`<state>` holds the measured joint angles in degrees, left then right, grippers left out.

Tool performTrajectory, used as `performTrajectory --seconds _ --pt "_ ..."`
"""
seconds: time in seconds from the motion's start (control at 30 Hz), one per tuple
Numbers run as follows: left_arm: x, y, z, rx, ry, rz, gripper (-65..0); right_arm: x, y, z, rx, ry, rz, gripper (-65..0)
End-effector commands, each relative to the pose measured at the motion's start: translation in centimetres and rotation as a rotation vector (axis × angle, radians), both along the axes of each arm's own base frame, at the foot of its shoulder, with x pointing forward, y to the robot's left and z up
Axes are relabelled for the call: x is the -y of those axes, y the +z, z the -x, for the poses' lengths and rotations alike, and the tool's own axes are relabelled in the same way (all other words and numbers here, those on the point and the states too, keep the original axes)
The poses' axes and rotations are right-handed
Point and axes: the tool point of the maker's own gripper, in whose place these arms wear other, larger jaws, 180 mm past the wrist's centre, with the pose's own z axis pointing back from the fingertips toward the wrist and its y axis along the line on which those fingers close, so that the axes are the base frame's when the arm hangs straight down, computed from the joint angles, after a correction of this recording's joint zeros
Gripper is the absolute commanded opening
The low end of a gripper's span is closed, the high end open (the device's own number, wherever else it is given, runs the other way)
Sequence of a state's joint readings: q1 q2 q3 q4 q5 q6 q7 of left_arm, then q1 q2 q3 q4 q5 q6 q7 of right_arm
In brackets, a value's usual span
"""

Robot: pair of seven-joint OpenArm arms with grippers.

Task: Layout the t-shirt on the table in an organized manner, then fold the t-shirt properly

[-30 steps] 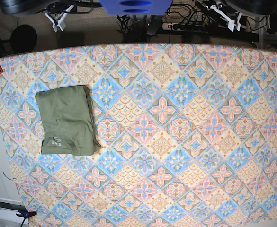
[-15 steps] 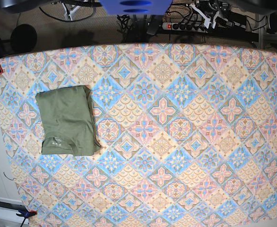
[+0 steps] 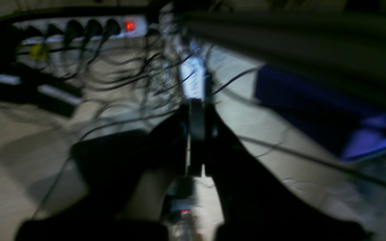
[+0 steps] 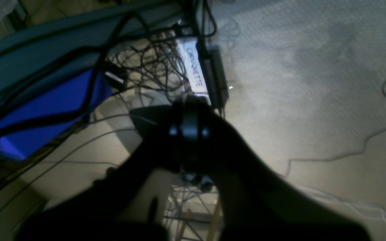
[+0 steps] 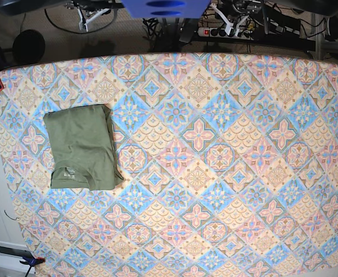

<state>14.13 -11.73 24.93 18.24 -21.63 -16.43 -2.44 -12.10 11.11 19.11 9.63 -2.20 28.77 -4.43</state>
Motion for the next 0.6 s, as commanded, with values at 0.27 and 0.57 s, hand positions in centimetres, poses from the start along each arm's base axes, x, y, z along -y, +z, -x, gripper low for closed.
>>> performTrajectory --seconds 0.27,0.57 --pt "0.4 -0.4 -2.3 0.048 -0.030 -0.052 -65.0 -1.8 -1.3 0.1 -0.046 -0.031 0.111 -64.2" --pt "0.6 -0.3 -4.7 0.085 -0.028 -0.048 -65.0 -4.4 -1.5 -0.9 -0.024 -0.044 0.076 -64.2"
